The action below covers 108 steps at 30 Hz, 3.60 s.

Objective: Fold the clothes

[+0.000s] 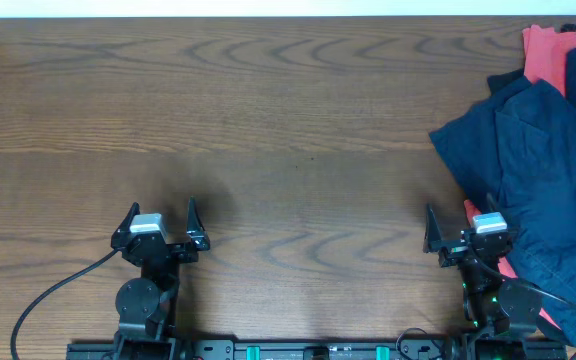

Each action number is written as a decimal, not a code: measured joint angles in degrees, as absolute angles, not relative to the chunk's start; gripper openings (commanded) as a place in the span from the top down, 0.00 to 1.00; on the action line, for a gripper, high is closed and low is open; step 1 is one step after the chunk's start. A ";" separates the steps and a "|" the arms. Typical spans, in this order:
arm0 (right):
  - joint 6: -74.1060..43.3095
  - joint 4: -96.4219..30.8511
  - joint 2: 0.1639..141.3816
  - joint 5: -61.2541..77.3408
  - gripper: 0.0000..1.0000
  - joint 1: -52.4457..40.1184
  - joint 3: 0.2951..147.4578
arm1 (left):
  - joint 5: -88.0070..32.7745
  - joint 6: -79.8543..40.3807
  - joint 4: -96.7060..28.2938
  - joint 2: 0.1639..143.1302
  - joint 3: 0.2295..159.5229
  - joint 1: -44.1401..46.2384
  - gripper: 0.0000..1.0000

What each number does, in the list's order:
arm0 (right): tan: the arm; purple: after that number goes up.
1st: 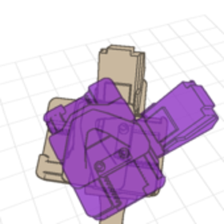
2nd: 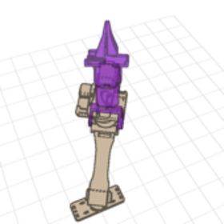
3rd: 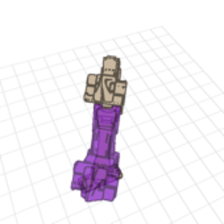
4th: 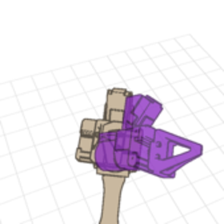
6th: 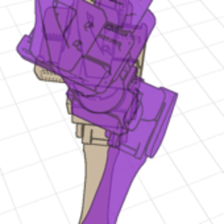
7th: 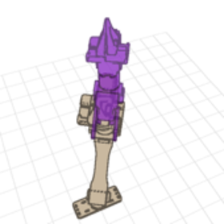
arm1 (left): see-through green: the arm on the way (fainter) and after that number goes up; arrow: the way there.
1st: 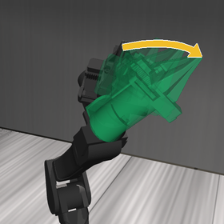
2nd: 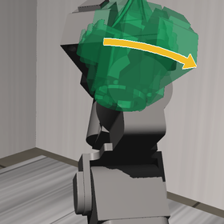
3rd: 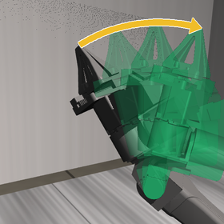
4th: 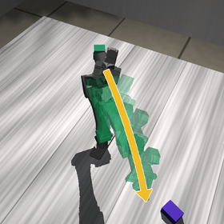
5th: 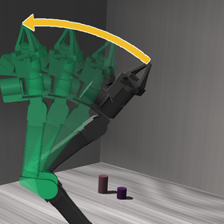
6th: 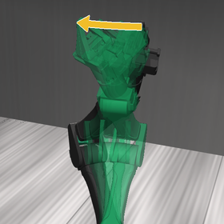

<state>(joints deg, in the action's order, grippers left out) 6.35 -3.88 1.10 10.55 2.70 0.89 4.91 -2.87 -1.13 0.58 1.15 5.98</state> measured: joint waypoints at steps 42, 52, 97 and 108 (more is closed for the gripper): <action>6.35 -3.88 1.10 10.55 0.01 2.70 0.89 | 4.91 -2.87 -1.13 0.58 1.15 5.98 0.02; 6.35 -3.88 1.10 10.55 0.01 2.70 0.89 | 4.91 -2.87 -1.13 0.58 1.15 5.98 0.02; -9.21 -34.61 41.30 6.17 0.01 2.72 35.94 | -0.25 -7.70 -37.95 37.52 36.73 5.98 0.02; -13.28 -33.91 64.90 -7.99 0.01 6.66 45.71 | -0.67 -7.70 -46.50 57.95 47.07 5.98 0.02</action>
<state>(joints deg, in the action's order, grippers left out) -13.28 -33.91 64.90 -7.99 6.66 45.71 -0.67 -7.70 -46.50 57.95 47.07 5.98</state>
